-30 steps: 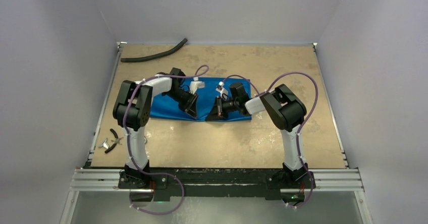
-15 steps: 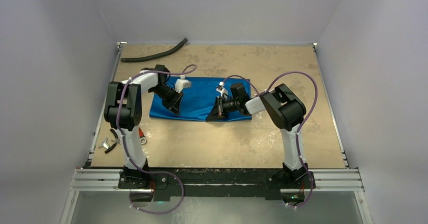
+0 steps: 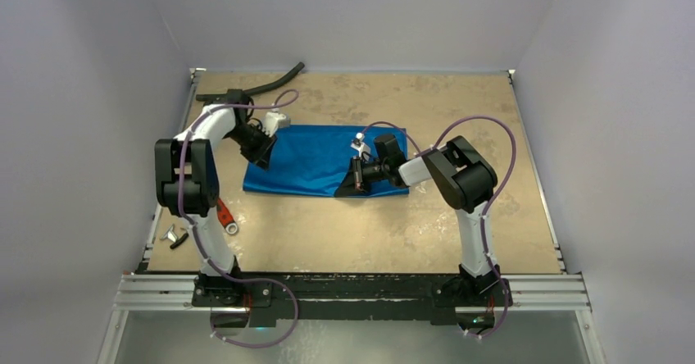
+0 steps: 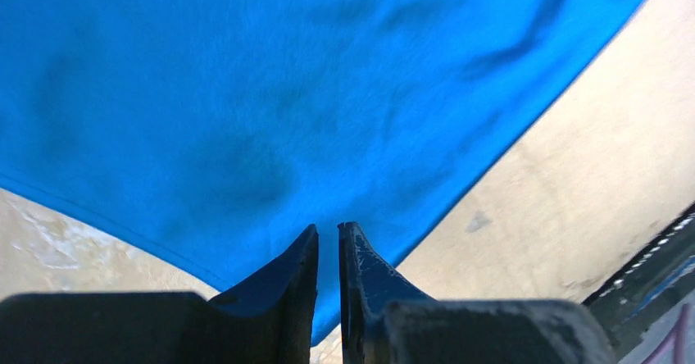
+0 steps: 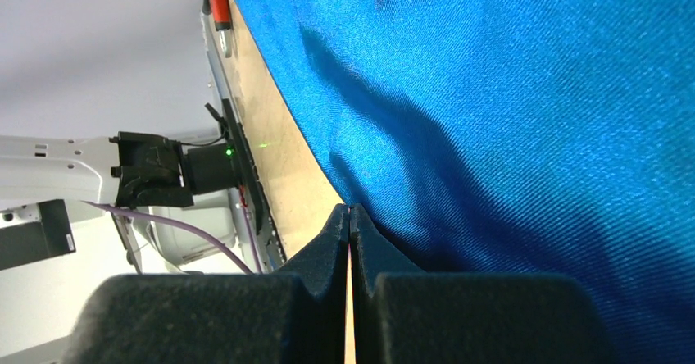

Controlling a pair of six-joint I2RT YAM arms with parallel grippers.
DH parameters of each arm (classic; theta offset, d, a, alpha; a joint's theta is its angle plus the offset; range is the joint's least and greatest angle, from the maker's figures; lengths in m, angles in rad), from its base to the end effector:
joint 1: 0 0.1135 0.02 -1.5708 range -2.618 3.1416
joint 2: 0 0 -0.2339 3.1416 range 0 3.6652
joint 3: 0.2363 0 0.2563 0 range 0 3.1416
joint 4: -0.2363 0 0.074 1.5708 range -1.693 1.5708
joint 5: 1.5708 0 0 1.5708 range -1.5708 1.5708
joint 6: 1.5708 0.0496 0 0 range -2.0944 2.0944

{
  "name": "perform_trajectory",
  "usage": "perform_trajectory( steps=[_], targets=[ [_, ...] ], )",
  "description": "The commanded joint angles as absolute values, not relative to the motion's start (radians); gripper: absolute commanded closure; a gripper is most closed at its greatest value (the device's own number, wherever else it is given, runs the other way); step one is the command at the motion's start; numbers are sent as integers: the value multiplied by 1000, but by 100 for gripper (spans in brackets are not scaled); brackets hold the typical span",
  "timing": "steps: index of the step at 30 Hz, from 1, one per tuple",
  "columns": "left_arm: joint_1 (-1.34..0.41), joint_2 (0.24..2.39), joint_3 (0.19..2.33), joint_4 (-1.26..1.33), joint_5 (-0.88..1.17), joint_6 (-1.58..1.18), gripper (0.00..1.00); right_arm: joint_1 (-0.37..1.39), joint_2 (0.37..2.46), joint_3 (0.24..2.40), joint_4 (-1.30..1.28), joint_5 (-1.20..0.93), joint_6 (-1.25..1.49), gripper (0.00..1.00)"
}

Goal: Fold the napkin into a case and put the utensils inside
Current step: Smooth out the rectangle-folded napkin at the center of the board.

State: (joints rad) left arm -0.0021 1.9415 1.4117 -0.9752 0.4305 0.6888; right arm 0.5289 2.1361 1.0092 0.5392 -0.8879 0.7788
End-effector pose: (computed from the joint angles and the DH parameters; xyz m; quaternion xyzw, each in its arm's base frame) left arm 0.3579 -0.0215 0.1385 0.3372 0.9163 -0.1902 0.1021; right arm 0.3209 0.2321 0.0534 -0.1019 0.8152 0.5598 0.1080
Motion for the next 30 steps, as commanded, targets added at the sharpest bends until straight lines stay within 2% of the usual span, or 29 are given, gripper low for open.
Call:
perform_trajectory(
  steps=[1,5,9,15,21,30],
  targets=[
    [-82,1864,1514,-1070,642,640,85,517,2151,988,431,-825,700,100],
    [-208,1886,1476,-1067,781,591,84,517,2146,994,416,-827,695,100],
    [-259,1980,1464,-1078,843,585,85,517,2140,999,397,-827,690,100],
    [-258,2126,1536,-1265,878,690,97,517,2133,997,376,-819,677,100],
    [-250,2161,1529,-1324,855,751,98,517,2129,985,379,-809,677,100],
    [-126,2241,1553,-1312,789,748,97,517,2102,970,377,-790,672,100]
  ],
)
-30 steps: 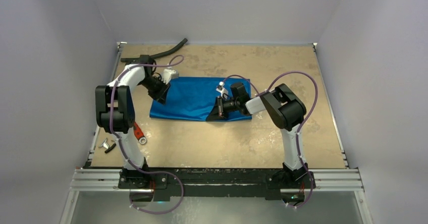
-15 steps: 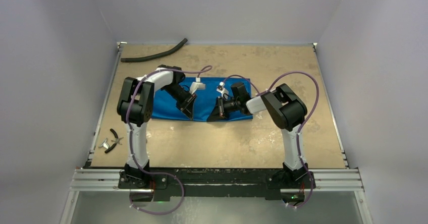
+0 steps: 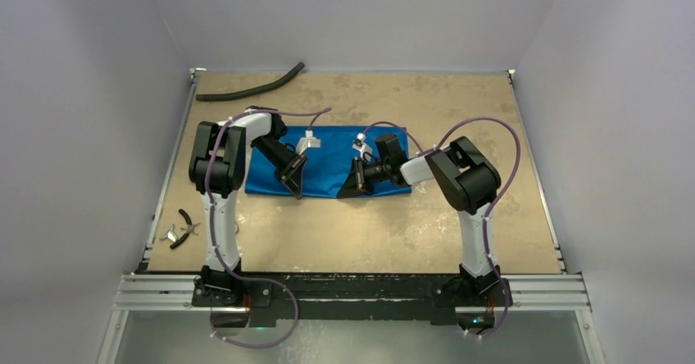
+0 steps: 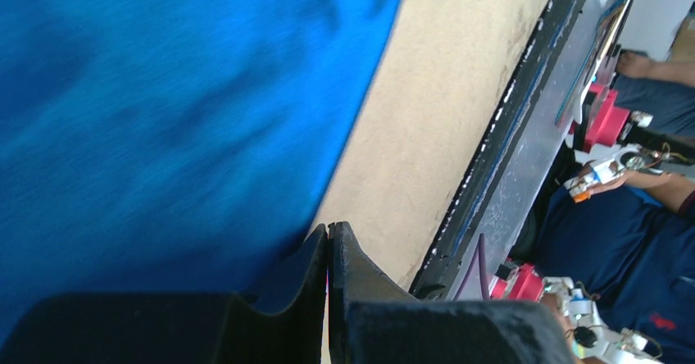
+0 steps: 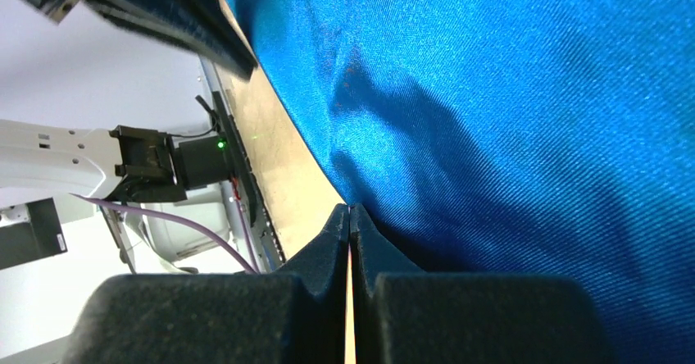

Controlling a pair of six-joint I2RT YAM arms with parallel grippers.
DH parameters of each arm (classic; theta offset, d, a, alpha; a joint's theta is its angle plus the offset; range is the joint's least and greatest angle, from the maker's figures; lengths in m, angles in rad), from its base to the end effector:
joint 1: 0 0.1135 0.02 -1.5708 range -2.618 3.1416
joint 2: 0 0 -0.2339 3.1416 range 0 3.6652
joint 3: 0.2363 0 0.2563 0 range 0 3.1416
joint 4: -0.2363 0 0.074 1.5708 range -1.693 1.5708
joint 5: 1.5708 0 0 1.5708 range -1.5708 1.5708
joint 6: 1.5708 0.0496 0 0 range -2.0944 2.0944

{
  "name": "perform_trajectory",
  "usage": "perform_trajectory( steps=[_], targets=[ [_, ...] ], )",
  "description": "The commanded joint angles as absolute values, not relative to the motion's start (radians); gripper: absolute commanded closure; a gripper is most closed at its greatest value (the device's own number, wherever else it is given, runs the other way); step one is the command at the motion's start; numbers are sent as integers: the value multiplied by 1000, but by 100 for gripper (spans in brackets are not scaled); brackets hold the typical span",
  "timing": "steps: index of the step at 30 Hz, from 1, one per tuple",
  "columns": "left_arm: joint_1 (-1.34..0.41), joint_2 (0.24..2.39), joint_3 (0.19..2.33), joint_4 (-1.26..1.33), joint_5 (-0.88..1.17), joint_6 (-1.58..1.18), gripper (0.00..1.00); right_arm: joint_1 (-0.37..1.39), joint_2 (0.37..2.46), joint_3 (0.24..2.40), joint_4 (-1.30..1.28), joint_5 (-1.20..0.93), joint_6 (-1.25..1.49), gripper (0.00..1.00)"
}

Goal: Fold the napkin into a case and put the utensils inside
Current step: Smooth out the rectangle-folded napkin at the center of the board.

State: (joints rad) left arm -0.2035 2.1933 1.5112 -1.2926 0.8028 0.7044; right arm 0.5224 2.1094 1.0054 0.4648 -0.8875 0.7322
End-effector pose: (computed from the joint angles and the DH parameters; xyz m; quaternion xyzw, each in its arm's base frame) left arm 0.3307 -0.1047 0.0933 -0.3250 -0.8448 0.4166 0.0840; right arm 0.3190 0.2280 0.0559 -0.1073 0.8227 0.5487 0.1033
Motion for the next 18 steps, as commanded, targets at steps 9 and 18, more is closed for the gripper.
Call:
perform_trajectory(
  steps=[9,18],
  targets=[
    [-23,2313,1581,-1362,732,812,97,517,2085,953,383,-776,675,100],
    [75,2289,1632,-1433,617,898,97,517,2087,948,384,-768,680,100]
  ],
)
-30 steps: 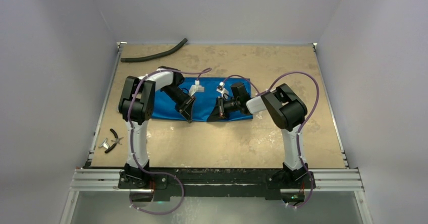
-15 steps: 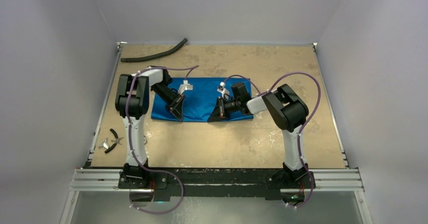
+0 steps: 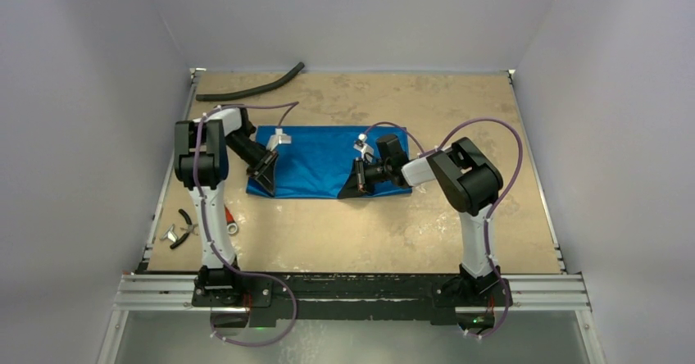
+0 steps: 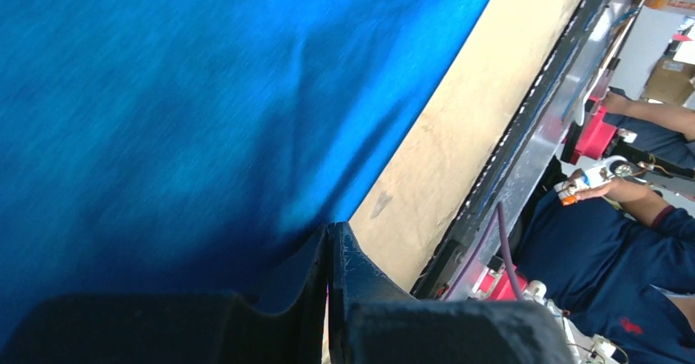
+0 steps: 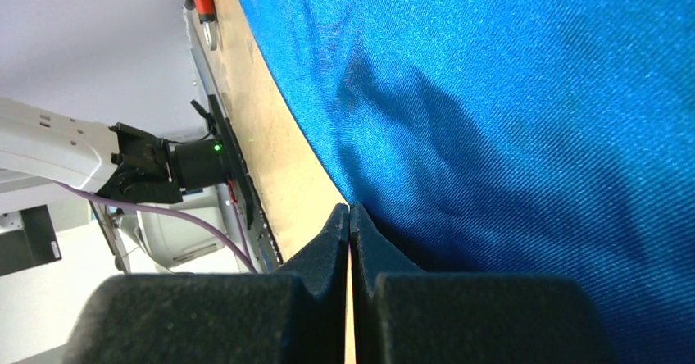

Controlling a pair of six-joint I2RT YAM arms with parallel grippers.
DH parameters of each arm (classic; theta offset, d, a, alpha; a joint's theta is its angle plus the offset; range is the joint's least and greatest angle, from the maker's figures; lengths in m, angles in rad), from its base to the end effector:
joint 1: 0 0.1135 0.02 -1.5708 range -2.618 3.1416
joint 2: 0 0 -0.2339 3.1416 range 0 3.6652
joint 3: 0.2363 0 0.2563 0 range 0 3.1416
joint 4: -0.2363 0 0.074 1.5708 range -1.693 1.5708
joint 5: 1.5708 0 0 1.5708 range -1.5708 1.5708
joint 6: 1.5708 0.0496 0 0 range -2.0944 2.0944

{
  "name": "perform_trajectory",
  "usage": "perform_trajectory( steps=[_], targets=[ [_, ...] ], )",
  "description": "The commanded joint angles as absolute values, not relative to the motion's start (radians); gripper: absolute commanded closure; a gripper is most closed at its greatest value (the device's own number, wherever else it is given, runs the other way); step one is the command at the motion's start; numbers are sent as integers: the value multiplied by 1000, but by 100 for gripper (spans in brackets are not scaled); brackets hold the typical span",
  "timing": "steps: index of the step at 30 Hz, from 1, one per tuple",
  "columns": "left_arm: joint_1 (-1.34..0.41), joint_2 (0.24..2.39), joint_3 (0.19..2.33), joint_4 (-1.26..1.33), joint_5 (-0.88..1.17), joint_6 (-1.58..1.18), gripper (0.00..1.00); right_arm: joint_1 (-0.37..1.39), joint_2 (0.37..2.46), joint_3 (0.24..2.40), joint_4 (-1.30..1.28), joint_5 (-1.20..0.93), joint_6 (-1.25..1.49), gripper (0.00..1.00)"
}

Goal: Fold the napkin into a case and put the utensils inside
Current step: Smooth out the rectangle-folded napkin at the center of the board.

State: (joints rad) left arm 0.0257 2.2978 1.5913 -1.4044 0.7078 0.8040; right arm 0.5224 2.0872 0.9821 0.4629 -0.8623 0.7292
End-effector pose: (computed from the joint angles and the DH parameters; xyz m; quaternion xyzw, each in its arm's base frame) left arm 0.3472 -0.0233 0.0764 -0.2575 -0.8715 0.4065 0.0944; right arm 0.3158 0.2253 0.0575 -0.1023 0.8273 0.5411 0.1108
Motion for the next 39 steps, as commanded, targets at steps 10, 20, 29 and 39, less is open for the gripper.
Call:
perform_trajectory(
  steps=[10,20,29,39],
  targets=[
    [145,2218,1597,-1345,432,861,98,516,2073,966,368,-767,671,100],
    [148,2115,1532,-1215,334,817,98,515,2043,991,305,-795,632,100],
    [145,2081,1462,-1149,325,807,98,452,1927,952,246,-833,587,83],
    [144,2070,1412,-1077,285,797,99,289,1780,801,128,-758,521,87]
  ],
)
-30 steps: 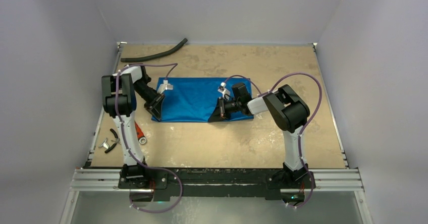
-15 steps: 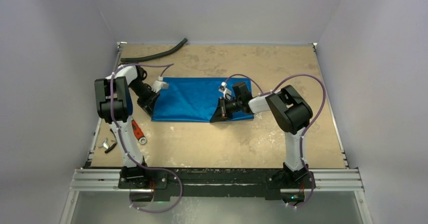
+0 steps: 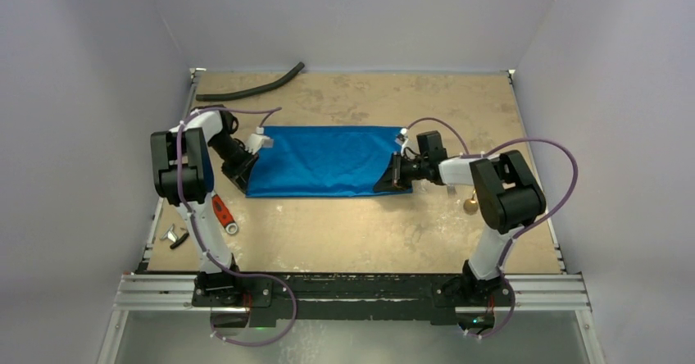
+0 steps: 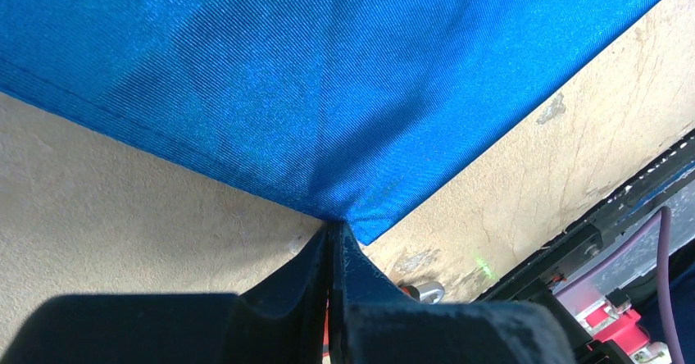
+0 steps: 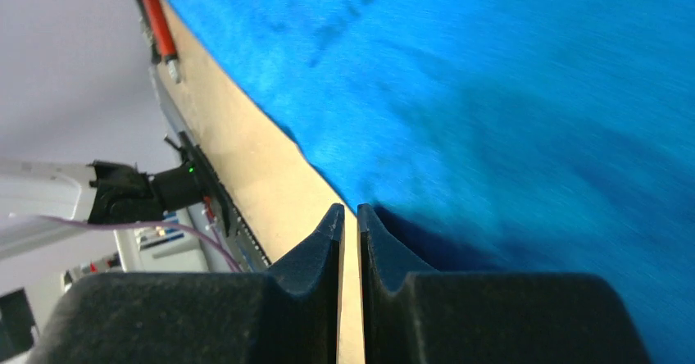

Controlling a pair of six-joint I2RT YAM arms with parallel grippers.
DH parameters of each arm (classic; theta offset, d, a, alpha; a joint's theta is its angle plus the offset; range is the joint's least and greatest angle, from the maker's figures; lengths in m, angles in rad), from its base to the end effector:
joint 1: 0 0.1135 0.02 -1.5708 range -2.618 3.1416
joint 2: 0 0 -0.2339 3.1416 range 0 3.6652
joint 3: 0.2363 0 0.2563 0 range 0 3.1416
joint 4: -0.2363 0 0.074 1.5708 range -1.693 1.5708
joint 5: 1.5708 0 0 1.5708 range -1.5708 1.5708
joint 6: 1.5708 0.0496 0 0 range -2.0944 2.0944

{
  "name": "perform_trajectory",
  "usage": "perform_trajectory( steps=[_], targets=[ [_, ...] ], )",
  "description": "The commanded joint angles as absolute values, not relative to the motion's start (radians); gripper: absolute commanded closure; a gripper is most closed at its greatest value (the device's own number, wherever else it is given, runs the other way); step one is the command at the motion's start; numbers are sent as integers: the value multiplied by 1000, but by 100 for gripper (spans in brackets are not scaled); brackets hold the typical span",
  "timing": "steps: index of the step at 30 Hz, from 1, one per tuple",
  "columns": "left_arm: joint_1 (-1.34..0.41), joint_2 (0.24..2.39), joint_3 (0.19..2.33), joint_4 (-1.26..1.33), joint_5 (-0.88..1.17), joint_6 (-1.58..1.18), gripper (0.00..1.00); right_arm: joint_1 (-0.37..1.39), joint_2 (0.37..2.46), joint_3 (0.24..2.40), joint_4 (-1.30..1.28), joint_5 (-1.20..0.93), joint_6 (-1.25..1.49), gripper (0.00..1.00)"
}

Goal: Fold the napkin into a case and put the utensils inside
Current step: Smooth out the rectangle-folded napkin at the center of the board.

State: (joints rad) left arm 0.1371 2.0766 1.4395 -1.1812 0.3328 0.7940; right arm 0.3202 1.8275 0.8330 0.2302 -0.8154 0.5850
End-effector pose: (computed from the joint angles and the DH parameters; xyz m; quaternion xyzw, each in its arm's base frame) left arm 0.3387 0.0304 0.1009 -0.2963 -0.9329 0.2015 0.0350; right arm 0.3146 0.1424 0.0888 -0.0427 0.8576 0.4855 0.1645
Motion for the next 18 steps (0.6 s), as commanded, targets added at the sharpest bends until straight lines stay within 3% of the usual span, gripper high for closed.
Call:
perform_trajectory(
  steps=[1,7,12,18],
  targets=[
    [145,2069,1411,-1074,284,797,99,283,1775,797,102,-733,508,88],
    [140,2061,1407,-1069,292,796,99,213,1770,765,39,-614,472,85],
    [134,2050,1398,-1063,297,794,99,195,1810,786,70,-670,450,83],
    [126,2043,1404,-1065,299,789,99,195,1692,826,56,-825,434,67]
  ],
)
